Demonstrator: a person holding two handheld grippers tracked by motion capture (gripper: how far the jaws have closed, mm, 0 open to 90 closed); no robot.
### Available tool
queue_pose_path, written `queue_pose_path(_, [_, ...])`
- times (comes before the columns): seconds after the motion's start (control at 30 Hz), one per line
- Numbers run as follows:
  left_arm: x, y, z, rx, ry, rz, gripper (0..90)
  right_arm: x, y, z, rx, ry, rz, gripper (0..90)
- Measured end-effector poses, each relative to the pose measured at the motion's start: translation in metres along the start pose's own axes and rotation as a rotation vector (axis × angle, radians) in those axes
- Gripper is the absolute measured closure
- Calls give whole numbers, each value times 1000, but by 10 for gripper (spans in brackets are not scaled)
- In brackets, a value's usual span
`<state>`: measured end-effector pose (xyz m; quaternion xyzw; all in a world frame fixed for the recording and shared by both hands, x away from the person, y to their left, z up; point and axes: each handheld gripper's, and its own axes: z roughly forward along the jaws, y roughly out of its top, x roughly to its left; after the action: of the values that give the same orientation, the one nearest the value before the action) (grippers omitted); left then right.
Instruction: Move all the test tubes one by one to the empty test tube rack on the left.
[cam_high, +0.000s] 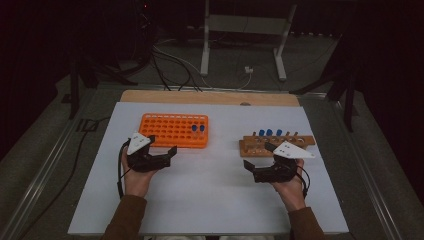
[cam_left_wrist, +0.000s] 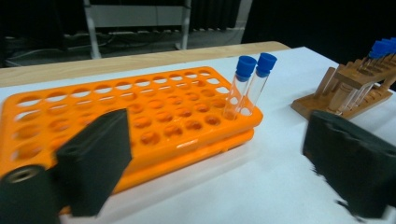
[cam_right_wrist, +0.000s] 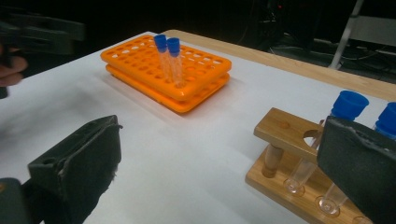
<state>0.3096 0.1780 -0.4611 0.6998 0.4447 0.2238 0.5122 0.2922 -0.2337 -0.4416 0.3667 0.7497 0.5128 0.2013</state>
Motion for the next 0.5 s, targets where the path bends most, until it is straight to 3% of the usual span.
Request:
queue_pose_path(0.07, [1,-3,-8,-4,11,-4,21,-1,0,1,3,-2,4,0])
queue_pose_path(0.27, [1,-13,-25,7,28,14,9,-2,1,2,7,-5,12,0])
queue_pose_path(0.5, [7,-21,-33,-5,46,-12,9,-4,2,-2,20,-42,-22,1])
